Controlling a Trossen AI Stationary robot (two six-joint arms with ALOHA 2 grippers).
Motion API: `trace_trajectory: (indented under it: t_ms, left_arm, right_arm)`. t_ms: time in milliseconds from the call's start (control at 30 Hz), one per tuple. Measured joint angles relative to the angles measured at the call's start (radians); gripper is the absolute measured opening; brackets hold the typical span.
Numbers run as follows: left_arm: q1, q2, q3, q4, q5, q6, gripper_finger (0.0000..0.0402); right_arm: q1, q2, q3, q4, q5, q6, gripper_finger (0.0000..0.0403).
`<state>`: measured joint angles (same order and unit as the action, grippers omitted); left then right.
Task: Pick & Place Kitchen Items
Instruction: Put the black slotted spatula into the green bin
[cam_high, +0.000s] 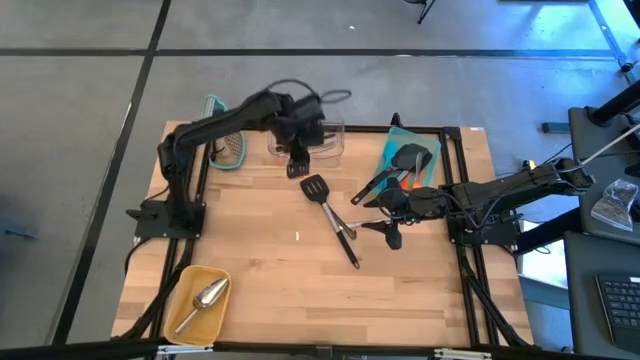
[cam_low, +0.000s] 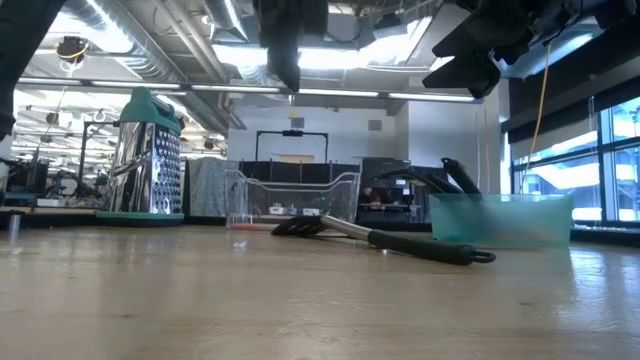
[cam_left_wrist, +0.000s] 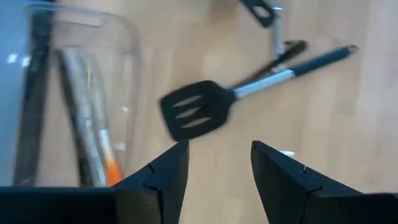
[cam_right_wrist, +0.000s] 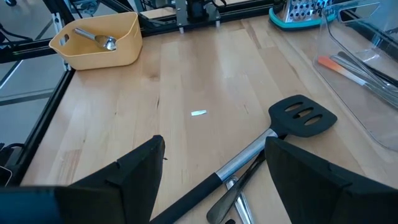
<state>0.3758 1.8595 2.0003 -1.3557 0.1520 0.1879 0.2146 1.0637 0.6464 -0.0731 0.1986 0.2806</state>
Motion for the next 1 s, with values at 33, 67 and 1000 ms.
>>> trace_trajectory:
  t_ms: [33,67,1000]
  left_arm:
    - [-0.024,0.0,0.0,-0.002,0.0,-0.003,0.0169]
    - [-0.048,0.0,0.0,-0.001,0.0,-0.006,0.0169]
    - [-0.484,0.002,-0.524,0.637,-0.307,0.099,0.0163]
  right_arm:
    - [0.0,0.0,0.0,0.0,0.0,0.0,0.0279]
    - [0.0,0.0,0.0,0.0,0.0,0.0,0.028]
    - [0.025,0.0,-0.078,-0.088,-0.104,0.33,0.028]
